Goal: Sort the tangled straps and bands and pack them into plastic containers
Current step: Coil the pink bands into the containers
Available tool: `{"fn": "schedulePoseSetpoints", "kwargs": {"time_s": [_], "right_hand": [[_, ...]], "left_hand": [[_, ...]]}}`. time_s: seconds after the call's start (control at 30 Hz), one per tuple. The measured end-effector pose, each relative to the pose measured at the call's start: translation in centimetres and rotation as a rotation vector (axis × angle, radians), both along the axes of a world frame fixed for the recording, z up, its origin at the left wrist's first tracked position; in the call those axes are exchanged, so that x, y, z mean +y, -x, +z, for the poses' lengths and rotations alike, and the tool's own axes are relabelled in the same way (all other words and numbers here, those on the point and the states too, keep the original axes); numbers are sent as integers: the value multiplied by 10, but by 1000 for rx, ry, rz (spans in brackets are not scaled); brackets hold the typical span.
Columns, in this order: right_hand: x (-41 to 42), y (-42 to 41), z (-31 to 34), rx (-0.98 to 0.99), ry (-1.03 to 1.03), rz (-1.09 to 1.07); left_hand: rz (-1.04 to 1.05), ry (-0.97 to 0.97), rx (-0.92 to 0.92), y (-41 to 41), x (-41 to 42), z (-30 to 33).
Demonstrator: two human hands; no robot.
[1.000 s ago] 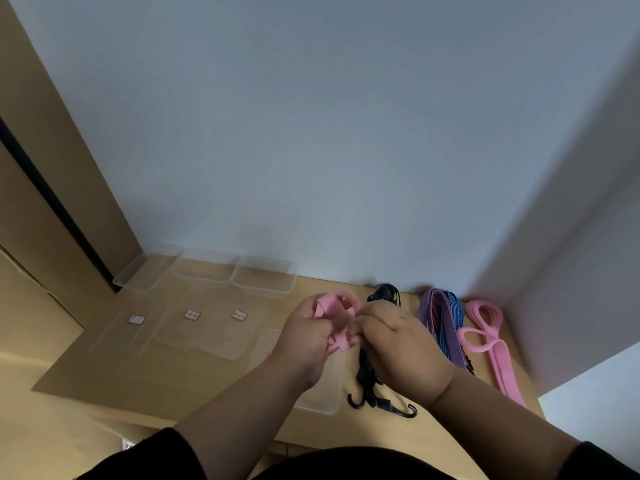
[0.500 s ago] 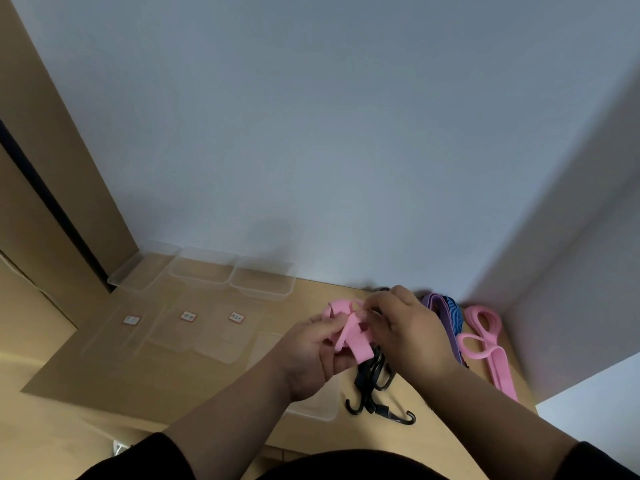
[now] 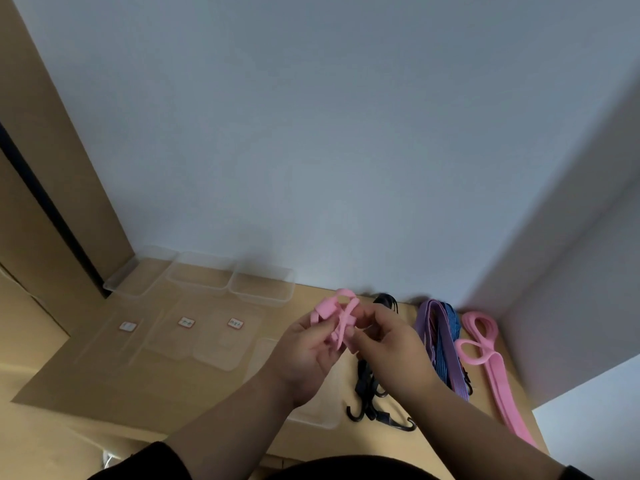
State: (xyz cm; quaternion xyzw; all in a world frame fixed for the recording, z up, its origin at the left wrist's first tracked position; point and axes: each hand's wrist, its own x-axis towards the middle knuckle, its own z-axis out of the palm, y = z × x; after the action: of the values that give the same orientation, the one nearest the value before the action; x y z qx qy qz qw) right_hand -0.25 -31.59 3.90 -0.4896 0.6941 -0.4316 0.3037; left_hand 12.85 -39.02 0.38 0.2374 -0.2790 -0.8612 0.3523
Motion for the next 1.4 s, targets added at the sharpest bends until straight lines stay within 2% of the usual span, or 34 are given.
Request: {"fn": "schedulePoseSetpoints", "kwargs": {"time_s": [0.43, 0.6, 0.73, 0.83, 0.93, 1.03, 1.2, 1.27, 1.4], "right_hand": [[-12, -57, -11, -206, -73, -195], [-13, -81, -21, -238, -86, -253], [-13, -97, -30, -308, -83, -231], [-11, -103, -33, -370, -73, -219], [-6, -104, -33, -443, -40, -233], [-2, -99, -34, -499, -11, -262], [0, -88, -37, -550, 9, -249], [0, -80, -39, -555, -26, -251], [-4, -55, -57, -410, -193, -279]], "left_hand": [[-132, 133, 41, -52, -4, -11], [-137, 233, -119, -71, -8, -21], [-68, 214, -288, -83, -15, -25], [-14, 171, -350, -89, -21, -31], [-60, 183, -301, -93, -23, -32], [-78, 112, -197, -93, -28, -33], [-110, 75, -185, -87, -35, -35], [-145, 70, -241, -84, -36, -36], [-237, 170, -519, -74, -38, -44]]}}
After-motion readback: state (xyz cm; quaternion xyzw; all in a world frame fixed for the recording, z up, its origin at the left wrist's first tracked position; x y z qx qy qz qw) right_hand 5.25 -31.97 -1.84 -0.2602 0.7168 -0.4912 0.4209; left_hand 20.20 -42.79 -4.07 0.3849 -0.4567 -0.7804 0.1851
